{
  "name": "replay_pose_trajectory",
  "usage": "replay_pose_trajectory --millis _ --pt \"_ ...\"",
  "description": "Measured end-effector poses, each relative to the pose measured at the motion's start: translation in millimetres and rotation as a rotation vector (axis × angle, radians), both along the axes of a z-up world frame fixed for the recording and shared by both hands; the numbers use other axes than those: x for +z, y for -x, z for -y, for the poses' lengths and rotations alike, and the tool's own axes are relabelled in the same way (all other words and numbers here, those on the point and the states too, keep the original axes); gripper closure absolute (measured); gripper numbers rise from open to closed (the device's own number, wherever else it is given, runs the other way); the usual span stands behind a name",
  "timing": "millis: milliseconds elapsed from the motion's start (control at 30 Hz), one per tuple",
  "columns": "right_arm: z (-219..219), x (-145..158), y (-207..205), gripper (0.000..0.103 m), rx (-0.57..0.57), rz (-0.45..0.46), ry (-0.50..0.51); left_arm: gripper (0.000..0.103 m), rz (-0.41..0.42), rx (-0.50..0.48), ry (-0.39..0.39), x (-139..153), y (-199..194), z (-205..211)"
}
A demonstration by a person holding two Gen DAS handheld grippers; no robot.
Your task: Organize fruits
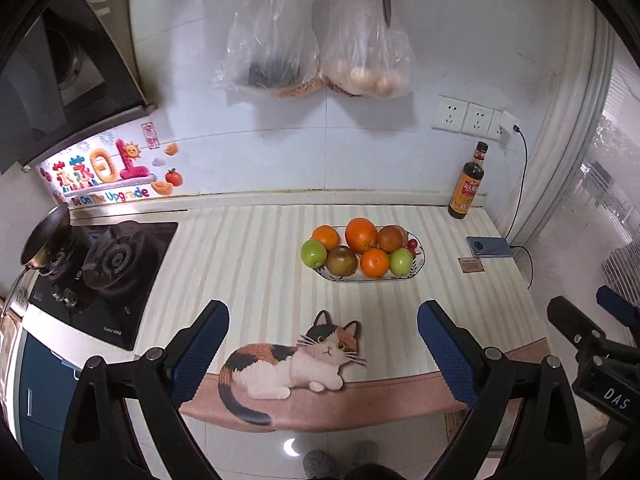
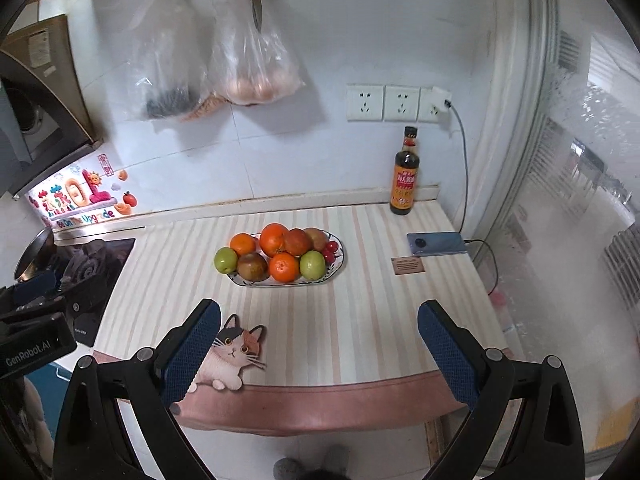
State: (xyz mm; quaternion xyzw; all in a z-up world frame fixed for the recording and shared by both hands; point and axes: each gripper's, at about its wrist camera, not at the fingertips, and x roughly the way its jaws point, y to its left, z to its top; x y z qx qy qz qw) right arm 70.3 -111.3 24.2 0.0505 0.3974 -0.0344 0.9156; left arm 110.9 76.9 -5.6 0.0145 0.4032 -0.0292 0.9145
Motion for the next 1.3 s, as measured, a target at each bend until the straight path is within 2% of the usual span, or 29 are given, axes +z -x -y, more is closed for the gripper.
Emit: replay_pose_trajectory --millis 333,667,833,867,1000,1300 --pt "5 16 39 0.002 0.049 0.023 0.001 0.006 0.041 0.016 0.001 14 46 10" --pt "9 17 36 0.002 0.077 0.028 -0.023 0.006 0.047 0.044 -0.014 14 49 15" --pt "14 14 18 0.002 0.079 0.027 -0.042 0.006 0.028 0.043 -0.013 11 33 18" --pt "16 12 12 0.001 0.077 0.026 -0.047 0.001 0.024 0.047 -0.017 9 28 18" --pt "20 1 -14 0.001 0.070 0.023 -0.065 0.000 0.006 0.062 -0.039 0 2 21" --pt "33 -34 -84 0.001 0.068 -0.052 -0.061 0.000 -0.056 0.101 -0.061 -21 -58 20"
